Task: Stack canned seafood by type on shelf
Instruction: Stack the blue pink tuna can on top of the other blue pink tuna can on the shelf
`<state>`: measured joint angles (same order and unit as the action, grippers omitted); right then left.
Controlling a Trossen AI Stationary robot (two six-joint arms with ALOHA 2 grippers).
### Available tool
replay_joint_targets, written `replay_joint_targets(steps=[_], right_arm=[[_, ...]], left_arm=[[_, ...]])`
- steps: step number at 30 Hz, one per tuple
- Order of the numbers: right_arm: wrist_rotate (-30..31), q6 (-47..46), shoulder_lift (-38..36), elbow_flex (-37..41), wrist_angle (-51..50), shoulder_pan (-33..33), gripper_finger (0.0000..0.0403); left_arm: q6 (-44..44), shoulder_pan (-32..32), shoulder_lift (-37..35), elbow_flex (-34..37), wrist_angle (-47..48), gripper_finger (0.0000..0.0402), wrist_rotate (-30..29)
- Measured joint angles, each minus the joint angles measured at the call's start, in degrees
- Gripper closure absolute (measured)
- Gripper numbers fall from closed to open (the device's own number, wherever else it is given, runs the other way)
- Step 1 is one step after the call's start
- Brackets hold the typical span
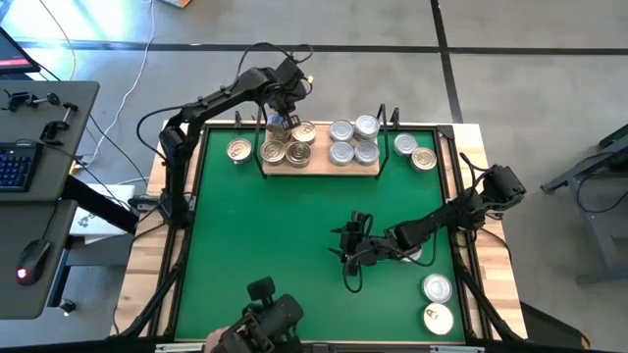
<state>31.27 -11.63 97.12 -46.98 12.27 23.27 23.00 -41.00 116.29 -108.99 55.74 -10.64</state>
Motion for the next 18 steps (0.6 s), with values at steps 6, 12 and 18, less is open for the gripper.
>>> replay_joint_targets(steps=[6,12,18], right_arm=[[-0.01,0.05,0.00,0.00,-0.20,0.00,0.0165],[0.00,0.08,0.00,0.00,-0.44,0.00,0.0165],[-0.02,0.08,0.00,0.00,-0.44,0.00,0.0165]], left_arm=[[1.07,1.20,-1.93,0.02,0.32,0.0401,0.05],[7.40,3.11,-5.42,0.02,1.74,0.0399,1.08],[13.52,5.04,-6.75,0.02,5.59,0.0333,1.12]])
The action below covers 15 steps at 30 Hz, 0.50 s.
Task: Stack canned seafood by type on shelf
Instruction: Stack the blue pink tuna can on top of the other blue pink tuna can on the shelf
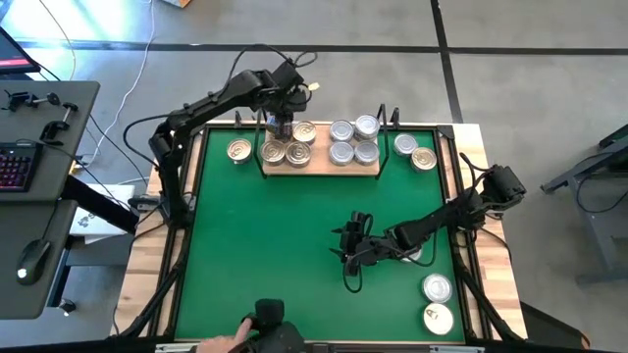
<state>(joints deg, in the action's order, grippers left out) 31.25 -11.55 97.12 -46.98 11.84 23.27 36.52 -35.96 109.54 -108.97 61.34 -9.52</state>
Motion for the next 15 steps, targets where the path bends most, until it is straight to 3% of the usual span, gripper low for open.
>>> replay_joint_targets(steps=[4,9,15], right_arm=[[0.02,0.00,0.00,0.00,0.00,0.00,0.0165],[0.00,0.01,0.00,0.00,-0.02,-0.01,0.0165],[0.00,-0.08,0.00,0.00,-0.42,-0.02,0.0165]], left_arm=[[5.68,1.26,0.84,0.00,3.64,0.0250,-0.56],[9.01,2.50,1.39,0.00,2.47,0.0153,-6.22],[10.16,2.12,1.73,0.75,1.86,0.0096,-6.24]])
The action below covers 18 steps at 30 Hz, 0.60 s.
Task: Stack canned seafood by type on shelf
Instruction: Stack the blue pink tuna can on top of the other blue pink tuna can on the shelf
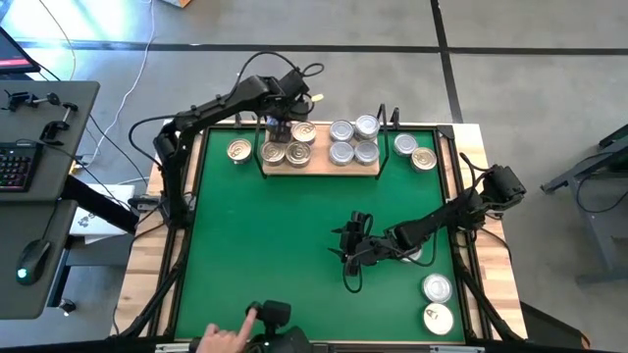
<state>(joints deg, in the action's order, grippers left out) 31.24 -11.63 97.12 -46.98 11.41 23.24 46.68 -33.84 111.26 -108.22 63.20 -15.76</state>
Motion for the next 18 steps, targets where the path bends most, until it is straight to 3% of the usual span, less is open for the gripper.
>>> replay_joint_targets(steps=[18], right_arm=[[-2.89,-0.10,0.00,0.00,-0.01,0.04,0.0165]], left_arm=[[5.26,-2.71,0.00,7.57,-2.78,0.0090,-1.35]])
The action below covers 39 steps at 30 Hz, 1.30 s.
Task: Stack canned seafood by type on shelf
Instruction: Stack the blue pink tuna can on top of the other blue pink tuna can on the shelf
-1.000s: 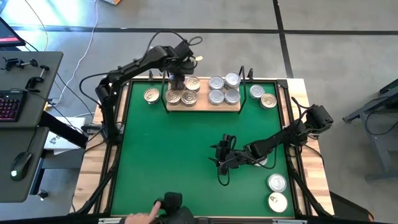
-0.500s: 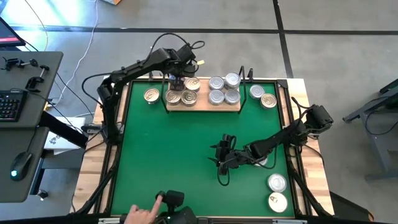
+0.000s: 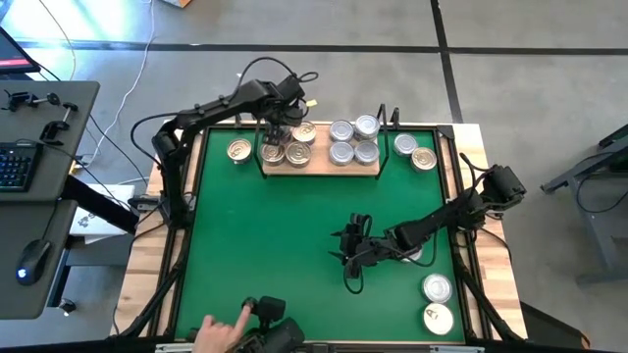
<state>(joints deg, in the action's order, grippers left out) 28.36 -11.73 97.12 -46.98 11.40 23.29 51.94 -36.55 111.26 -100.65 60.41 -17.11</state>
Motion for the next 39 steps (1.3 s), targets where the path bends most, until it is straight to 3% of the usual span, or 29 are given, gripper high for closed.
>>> replay_joint_targets(steps=[8,18,28,34,39], right_arm=[[0.00,-0.22,0.00,-0.02,0.02,0.00,0.0165],[0.05,-0.22,0.00,-0.01,0.02,0.00,0.0165],[0.09,-0.22,0.00,-0.01,0.01,0.00,0.0165],[0.13,-0.37,0.00,-0.02,-0.16,0.57,0.0165],[1.49,-0.70,0.00,-0.02,-1.11,1.99,0.0165]], left_arm=[[2.34,0.45,0.00,1.34,-0.38,0.0103,0.00],[2.83,3.12,0.00,1.28,-0.31,0.0228,-4.04],[-2.89,8.02,0.00,1.19,-0.48,0.0228,-17.61],[-12.58,9.31,-1.42,1.19,-0.86,0.0228,-14.95],[-13.12,9.77,-4.39,3.42,-7.28,0.0228,-15.90]])
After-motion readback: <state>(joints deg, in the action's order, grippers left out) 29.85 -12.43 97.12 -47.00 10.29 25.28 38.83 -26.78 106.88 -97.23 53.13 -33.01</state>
